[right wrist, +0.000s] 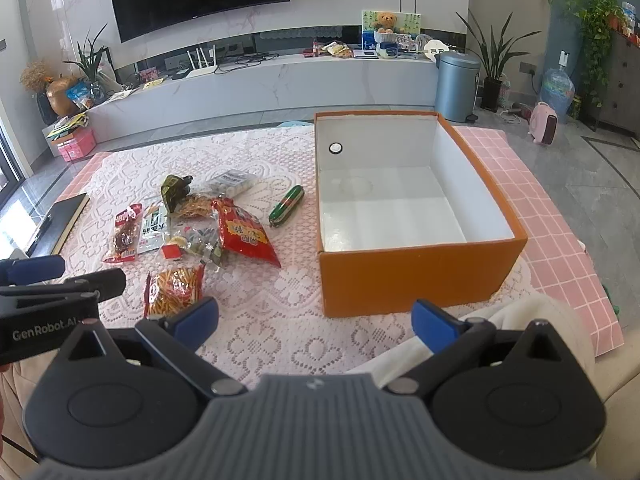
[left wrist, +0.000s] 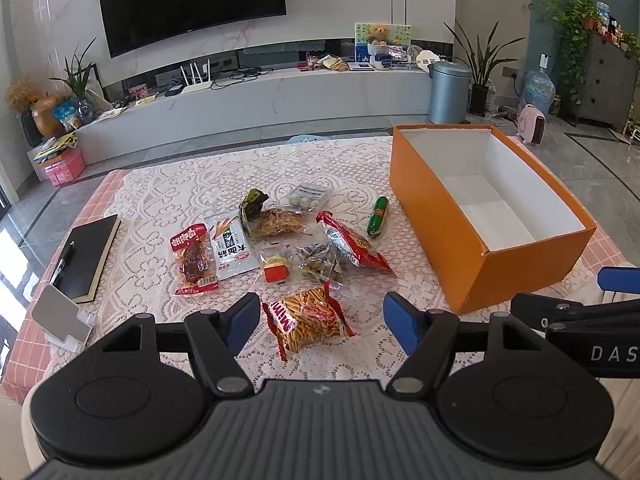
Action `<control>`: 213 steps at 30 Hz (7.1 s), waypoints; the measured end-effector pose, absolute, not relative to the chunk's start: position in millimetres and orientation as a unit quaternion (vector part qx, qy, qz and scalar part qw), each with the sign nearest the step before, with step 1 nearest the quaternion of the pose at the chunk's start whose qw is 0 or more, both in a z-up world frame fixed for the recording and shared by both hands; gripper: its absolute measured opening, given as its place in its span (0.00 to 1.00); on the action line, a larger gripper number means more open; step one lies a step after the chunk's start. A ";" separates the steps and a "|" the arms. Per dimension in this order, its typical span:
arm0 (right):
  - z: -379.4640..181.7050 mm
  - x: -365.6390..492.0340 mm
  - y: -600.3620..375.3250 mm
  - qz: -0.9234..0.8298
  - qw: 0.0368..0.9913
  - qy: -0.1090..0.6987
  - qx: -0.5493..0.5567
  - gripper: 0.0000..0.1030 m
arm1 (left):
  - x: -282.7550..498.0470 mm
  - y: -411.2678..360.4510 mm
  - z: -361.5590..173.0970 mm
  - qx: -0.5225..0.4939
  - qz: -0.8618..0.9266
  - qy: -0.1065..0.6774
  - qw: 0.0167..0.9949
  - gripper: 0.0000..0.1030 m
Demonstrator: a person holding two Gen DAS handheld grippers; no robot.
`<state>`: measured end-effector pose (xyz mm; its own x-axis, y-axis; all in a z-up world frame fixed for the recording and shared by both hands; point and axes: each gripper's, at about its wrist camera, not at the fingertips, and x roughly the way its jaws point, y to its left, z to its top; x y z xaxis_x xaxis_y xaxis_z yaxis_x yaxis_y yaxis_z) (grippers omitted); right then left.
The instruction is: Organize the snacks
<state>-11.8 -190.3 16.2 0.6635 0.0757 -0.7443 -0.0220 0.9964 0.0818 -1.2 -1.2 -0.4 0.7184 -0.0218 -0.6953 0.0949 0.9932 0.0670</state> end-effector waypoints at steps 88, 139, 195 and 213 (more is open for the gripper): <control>-28.8 55.7 -125.4 0.192 0.925 0.326 -0.041 0.53 | 85.2 64.8 -56.3 -0.106 -0.026 0.499 0.860 0.73; -140.9 153.0 -62.5 0.179 0.902 0.312 -0.238 0.25 | 147.0 84.1 -80.2 -0.123 -0.021 0.528 0.840 0.50; -1.2 96.5 -322.4 0.052 0.948 0.310 0.052 0.23 | 173.3 -173.2 6.5 0.081 -0.199 0.445 0.870 0.50; -38.4 152.0 -324.3 0.092 0.912 0.397 0.051 0.22 | 208.9 -203.0 -53.7 0.217 -0.213 0.505 0.808 0.51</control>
<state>152.0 -324.3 -38.4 0.6672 0.2079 -0.7153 -0.1272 0.9779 0.1656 208.9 -203.0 -53.7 0.3992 -0.1252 -0.9083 0.5641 0.8145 0.1357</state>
